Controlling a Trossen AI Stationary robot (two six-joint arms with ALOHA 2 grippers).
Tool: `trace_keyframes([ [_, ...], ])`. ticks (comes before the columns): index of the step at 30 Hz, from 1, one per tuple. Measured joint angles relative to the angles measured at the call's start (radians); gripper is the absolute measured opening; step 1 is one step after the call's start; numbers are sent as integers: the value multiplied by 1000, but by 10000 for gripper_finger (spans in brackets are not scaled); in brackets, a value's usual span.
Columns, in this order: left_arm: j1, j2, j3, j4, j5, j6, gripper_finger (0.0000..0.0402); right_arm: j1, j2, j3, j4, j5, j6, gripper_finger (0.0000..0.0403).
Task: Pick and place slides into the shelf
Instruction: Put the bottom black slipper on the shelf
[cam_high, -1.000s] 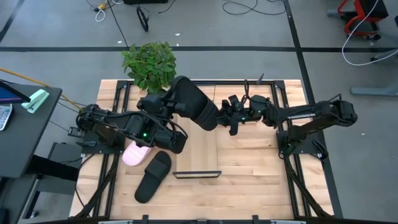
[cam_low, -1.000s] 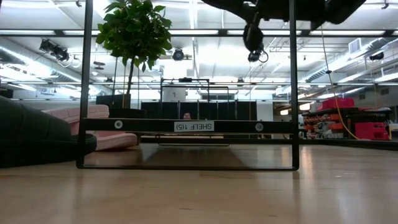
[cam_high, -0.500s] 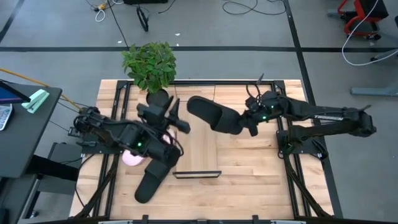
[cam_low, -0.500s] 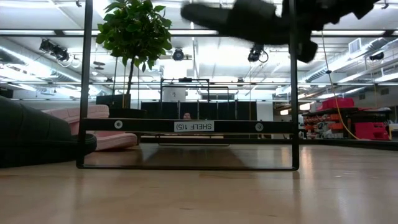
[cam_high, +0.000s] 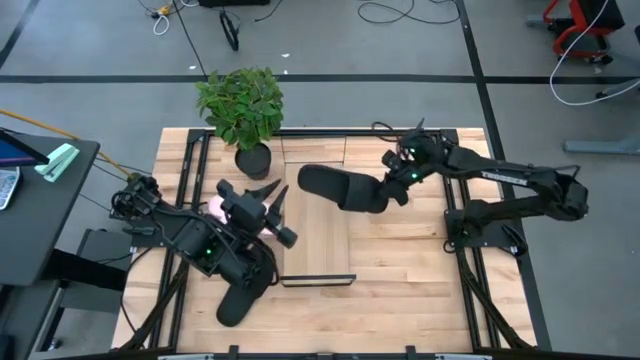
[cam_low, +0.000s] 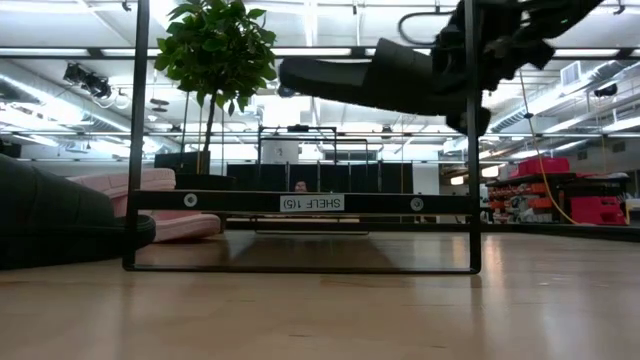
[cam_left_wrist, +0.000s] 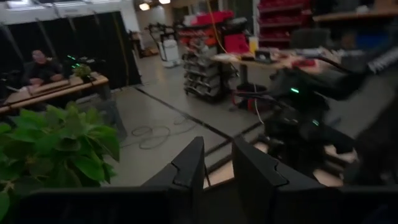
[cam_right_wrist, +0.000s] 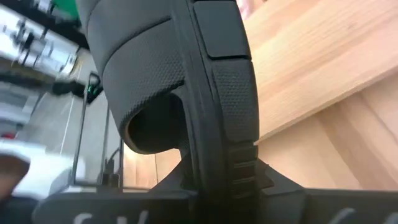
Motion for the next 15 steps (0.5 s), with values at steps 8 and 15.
trace_keyframes([
  [8, -47, 0, 0, -4, 59, 158, 77, -36, 195, 207, -94, -104, -200, 48],
  [15, -92, 9, 0, -121, 101, 124, 78, -135, 278, 312, -181, -90, -317, 48],
])
